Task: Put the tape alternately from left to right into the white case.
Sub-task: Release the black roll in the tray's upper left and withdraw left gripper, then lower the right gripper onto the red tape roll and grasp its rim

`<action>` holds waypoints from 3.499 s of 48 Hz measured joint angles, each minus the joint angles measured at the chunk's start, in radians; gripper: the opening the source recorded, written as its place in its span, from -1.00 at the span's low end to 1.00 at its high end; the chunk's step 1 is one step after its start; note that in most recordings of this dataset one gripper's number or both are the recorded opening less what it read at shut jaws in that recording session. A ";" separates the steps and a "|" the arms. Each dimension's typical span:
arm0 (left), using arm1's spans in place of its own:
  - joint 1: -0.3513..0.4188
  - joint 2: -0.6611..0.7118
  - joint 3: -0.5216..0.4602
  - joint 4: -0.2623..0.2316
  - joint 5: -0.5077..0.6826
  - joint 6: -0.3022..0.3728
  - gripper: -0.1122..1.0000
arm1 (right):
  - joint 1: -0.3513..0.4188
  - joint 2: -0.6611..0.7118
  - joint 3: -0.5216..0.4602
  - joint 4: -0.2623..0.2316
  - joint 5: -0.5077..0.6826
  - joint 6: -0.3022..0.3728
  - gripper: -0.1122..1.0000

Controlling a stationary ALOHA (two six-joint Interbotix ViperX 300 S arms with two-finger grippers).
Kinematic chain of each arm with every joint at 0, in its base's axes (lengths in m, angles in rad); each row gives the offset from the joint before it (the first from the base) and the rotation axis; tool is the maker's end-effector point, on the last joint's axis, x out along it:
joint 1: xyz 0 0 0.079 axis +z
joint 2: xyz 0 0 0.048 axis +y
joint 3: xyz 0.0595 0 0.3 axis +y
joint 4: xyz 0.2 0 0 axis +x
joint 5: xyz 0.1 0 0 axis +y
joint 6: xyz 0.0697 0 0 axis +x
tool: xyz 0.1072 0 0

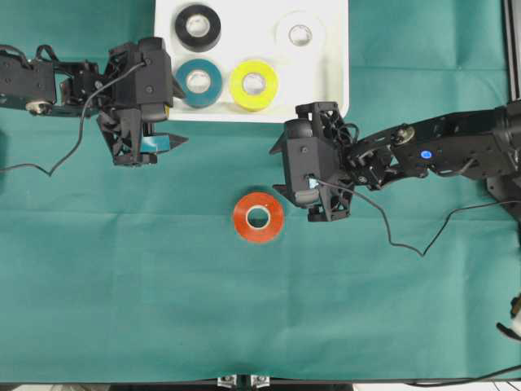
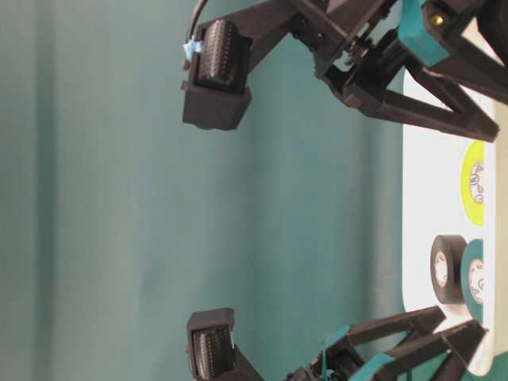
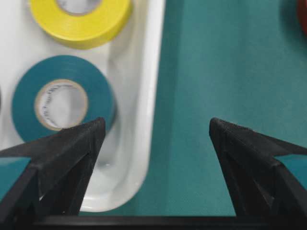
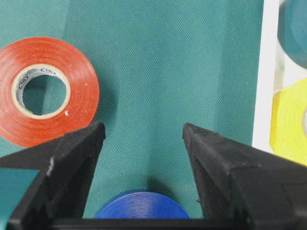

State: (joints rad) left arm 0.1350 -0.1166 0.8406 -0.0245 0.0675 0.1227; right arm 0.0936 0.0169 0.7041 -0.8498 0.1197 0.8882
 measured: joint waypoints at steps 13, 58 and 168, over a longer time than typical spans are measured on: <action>-0.002 -0.002 0.012 0.000 0.000 0.000 0.37 | 0.000 0.000 0.002 0.000 -0.051 0.000 0.53; -0.017 0.000 0.037 0.002 -0.029 -0.002 0.37 | 0.094 0.063 0.006 0.011 -0.152 0.097 0.52; -0.028 -0.002 0.037 0.000 -0.034 0.000 0.37 | 0.150 0.213 -0.135 0.000 -0.020 0.161 -0.32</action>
State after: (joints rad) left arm 0.1074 -0.1181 0.8774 -0.0245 0.0337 0.1227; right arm 0.2439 0.2301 0.5691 -0.8498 0.0997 1.0492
